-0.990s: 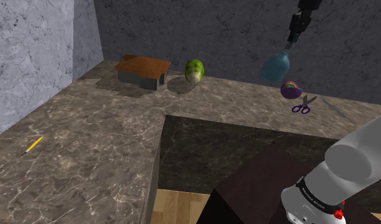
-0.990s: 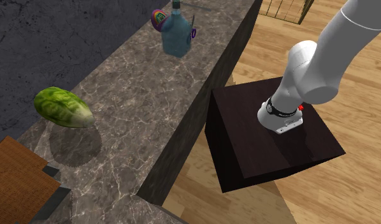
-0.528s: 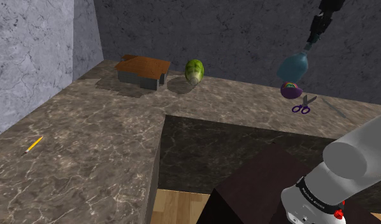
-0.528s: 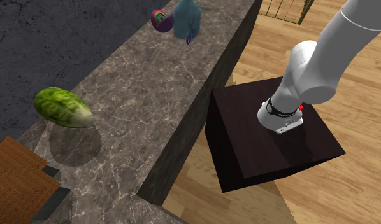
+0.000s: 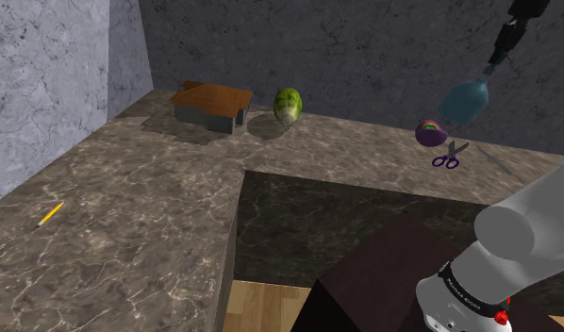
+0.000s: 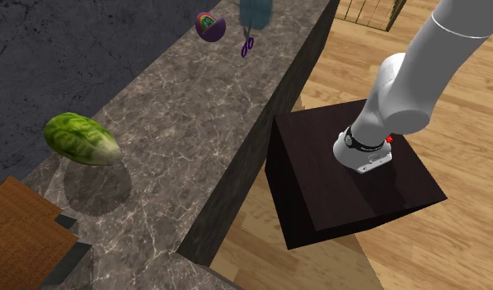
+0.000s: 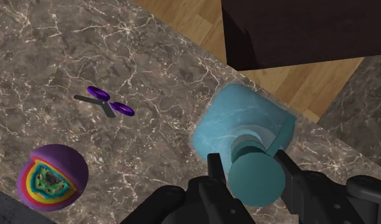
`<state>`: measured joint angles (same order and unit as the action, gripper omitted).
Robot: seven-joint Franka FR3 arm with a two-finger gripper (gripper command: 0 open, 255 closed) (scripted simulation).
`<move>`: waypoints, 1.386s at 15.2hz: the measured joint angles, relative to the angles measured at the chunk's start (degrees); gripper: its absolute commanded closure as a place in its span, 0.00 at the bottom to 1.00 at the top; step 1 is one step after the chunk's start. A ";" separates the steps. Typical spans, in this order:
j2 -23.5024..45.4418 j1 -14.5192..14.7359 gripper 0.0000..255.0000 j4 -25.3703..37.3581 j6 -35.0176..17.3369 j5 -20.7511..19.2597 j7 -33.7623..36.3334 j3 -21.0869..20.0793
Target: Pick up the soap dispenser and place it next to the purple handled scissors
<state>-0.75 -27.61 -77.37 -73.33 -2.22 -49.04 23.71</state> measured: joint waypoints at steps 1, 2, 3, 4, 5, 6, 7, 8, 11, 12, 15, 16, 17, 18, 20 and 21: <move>0.71 -0.91 1.00 1.19 0.47 0.19 -1.85 0.94; 1.64 -1.74 1.00 2.04 0.40 0.53 -3.44 1.77; 2.97 -2.68 1.00 4.17 1.30 1.04 -5.12 2.64; 5.11 -3.98 1.00 6.79 1.92 1.96 -7.19 3.74; 5.73 -4.85 1.00 7.30 1.90 2.23 -8.69 4.39; 7.38 -6.25 1.00 9.78 2.85 3.03 -10.68 5.37; 9.04 -7.68 1.00 12.12 3.69 3.89 -12.62 6.23; 10.04 -8.55 1.00 13.22 3.90 4.43 -13.72 6.67; 9.93 -8.95 1.00 11.22 2.01 4.31 -14.61 6.95; 9.47 -8.82 1.00 9.97 1.16 4.07 -14.59 6.93; 7.41 -7.89 1.00 4.75 -2.24 2.97 -13.78 6.56; 6.86 -7.71 1.00 3.42 -3.08 2.69 -13.62 6.49; 6.55 -7.57 1.00 2.27 -3.97 2.54 -13.44 6.42; 5.56 -7.26 1.00 0.20 -5.16 2.04 -13.12 6.28; 5.26 -7.15 1.00 -1.75 -6.84 1.90 -12.98 6.22; 4.87 -7.02 1.00 -2.94 -7.68 1.70 -12.78 6.14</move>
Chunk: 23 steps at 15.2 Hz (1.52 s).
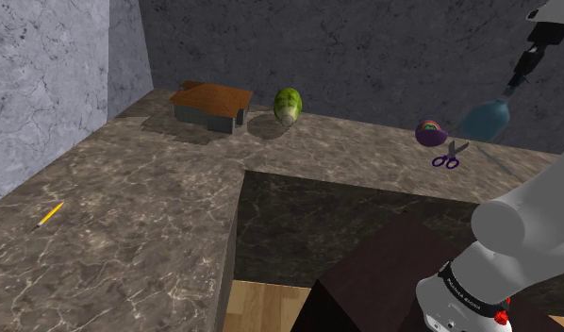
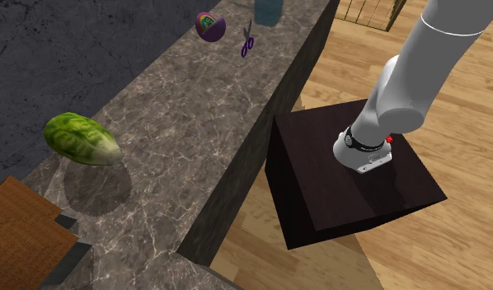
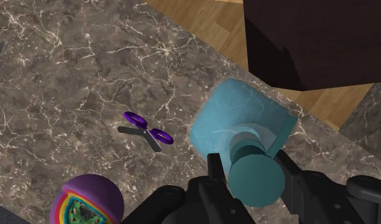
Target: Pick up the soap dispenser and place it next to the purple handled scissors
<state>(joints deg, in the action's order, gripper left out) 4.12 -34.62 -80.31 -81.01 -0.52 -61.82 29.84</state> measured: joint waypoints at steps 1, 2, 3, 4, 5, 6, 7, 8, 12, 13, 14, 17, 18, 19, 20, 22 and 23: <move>-0.54 0.21 1.00 -1.33 -0.86 -0.26 0.32 -0.14; -0.94 0.27 1.00 -2.66 -1.83 -0.46 0.39 -0.17; -1.23 0.30 1.00 -3.97 -2.89 -0.60 0.44 -0.18; -1.66 0.41 1.00 -5.10 -3.63 -0.81 0.61 -0.25; -1.96 0.48 1.00 -6.18 -4.47 -0.94 0.75 -0.30; -2.36 0.58 1.00 -7.52 -5.44 -1.14 0.94 -0.38; -2.56 0.61 1.00 -8.50 -6.25 -1.23 1.00 -0.39; -2.69 0.64 1.00 -9.34 -6.97 -1.29 1.08 -0.42; -3.40 0.81 1.00 -13.28 -10.27 -1.63 1.53 -0.56; -3.50 0.78 1.00 -14.09 -11.00 -1.68 1.47 -0.53; -3.82 0.83 1.00 -15.18 -11.81 -1.83 1.62 -0.58; -4.09 0.90 1.00 -17.95 -14.33 -1.97 1.88 -0.64; -4.23 0.89 1.00 -18.83 -15.09 -2.04 1.91 -0.64; -4.13 0.90 1.00 -19.43 -15.77 -2.00 1.94 -0.64; -4.16 0.89 1.00 -20.30 -16.61 -2.02 1.98 -0.64; -4.23 0.93 1.00 -21.65 -17.91 -2.05 2.10 -0.67; -4.18 0.95 1.00 -22.52 -18.82 -2.03 2.19 -0.69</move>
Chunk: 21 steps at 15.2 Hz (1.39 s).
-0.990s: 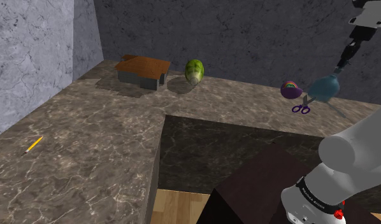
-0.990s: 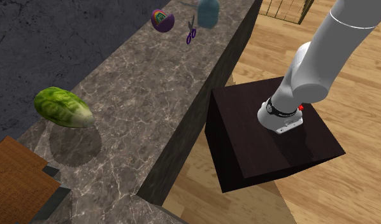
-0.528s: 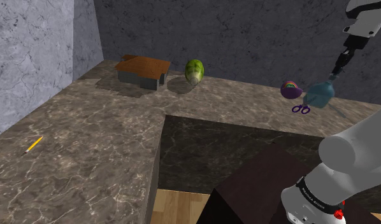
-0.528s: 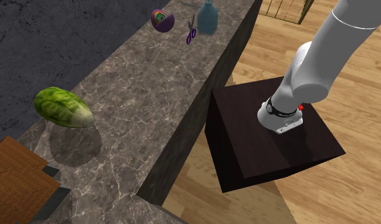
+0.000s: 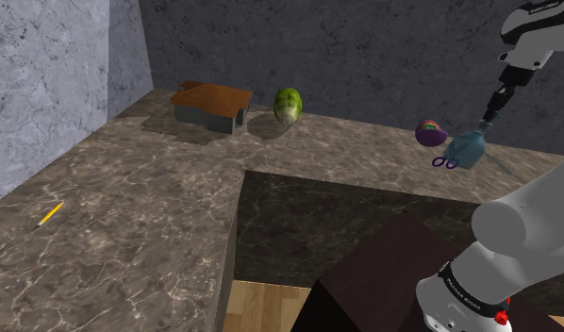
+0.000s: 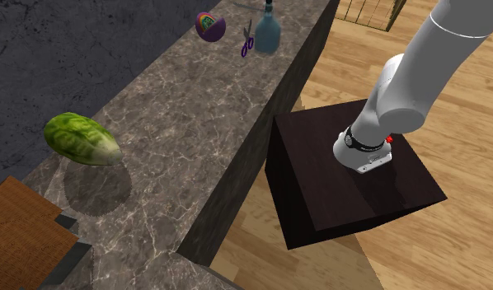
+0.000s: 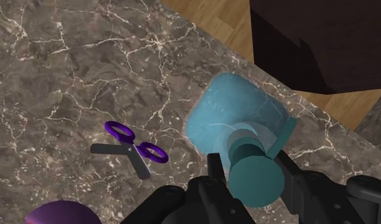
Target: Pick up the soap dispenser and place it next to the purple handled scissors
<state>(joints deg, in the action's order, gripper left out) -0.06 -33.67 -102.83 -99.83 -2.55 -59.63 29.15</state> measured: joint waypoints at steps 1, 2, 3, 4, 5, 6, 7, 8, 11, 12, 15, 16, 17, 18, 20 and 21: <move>0.11 -0.07 1.00 -0.82 -0.92 0.03 -0.12 0.07; 0.18 -0.05 1.00 -1.39 -1.54 0.06 -0.04 0.05; 0.16 -0.02 1.00 -2.24 -2.37 0.05 0.04 0.02; 0.13 -0.09 1.00 -2.92 -3.03 0.02 -0.08 0.09; 0.01 -0.09 1.00 -3.85 -3.85 -0.05 -0.01 0.09; 0.06 -0.06 1.00 -4.65 -4.69 -0.02 0.08 0.06; 0.27 -0.12 1.00 -5.29 -5.53 0.07 -0.04 0.12; 0.41 -0.10 1.00 -5.96 -6.32 0.13 0.03 0.10; 0.82 -0.15 1.00 -7.77 -8.49 0.30 -0.05 0.14; 1.01 -0.19 1.00 -8.11 -9.01 0.39 -0.14 0.18; 1.78 -0.25 1.00 -9.84 -11.40 0.77 -0.28 0.22; 1.94 -0.27 1.00 -10.49 -12.20 0.84 -0.32 0.22; 2.18 -0.30 1.00 -10.83 -12.75 0.95 -0.40 0.24; 2.48 -0.30 1.00 -11.66 -13.83 1.10 -0.42 0.23; 2.71 -0.35 1.00 -12.21 -14.60 1.21 -0.54 0.26; 2.73 -0.35 1.00 -12.30 -14.71 1.22 -0.55 0.26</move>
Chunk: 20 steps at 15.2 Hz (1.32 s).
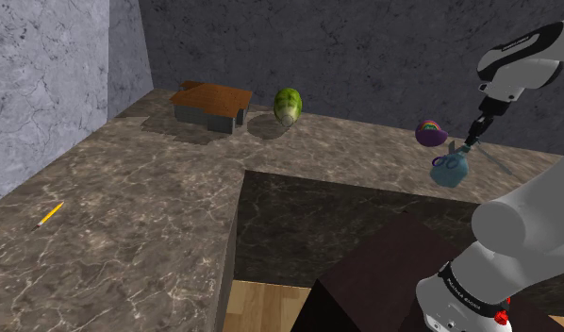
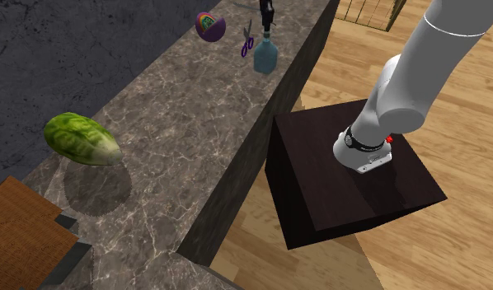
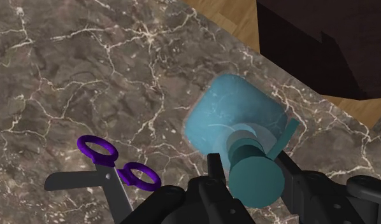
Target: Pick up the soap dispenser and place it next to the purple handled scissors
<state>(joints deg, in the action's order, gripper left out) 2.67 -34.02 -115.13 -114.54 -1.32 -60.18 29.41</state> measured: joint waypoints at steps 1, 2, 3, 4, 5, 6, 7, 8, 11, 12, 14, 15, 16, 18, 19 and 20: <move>0.01 0.00 1.00 -0.03 -0.05 0.01 -0.01 0.00; 0.02 -0.01 1.00 -0.05 -0.08 0.01 -0.02 0.01; 0.02 -0.01 1.00 -0.06 -0.10 0.01 -0.02 0.01; 0.02 -0.01 1.00 -0.07 -0.11 0.02 -0.02 0.01; 0.02 -0.01 0.00 -0.07 -0.11 0.02 -0.02 0.01; 0.02 -0.01 0.00 -0.07 -0.12 0.02 -0.02 0.01; 0.01 -0.01 0.00 -0.06 -0.12 0.02 -0.03 0.01; 0.01 -0.01 0.00 -0.06 -0.12 0.02 -0.03 0.01; 0.01 -0.01 0.00 -0.06 -0.12 0.02 -0.03 0.01; -0.24 0.01 0.00 0.71 0.84 -0.10 0.02 0.00; -1.24 0.19 0.00 2.69 3.67 -0.59 0.44 -0.10; -1.51 0.32 0.00 4.00 5.22 -0.71 0.68 -0.22; -1.48 0.29 0.00 4.78 5.98 -0.68 0.57 -0.19; -1.56 0.29 0.00 5.47 6.77 -0.71 0.56 -0.19; -1.56 0.29 0.00 5.58 6.89 -0.71 0.56 -0.19; -1.57 0.28 0.00 5.63 6.95 -0.71 0.55 -0.19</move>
<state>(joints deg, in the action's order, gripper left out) 1.11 -33.74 -109.50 -107.58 -2.04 -59.63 29.22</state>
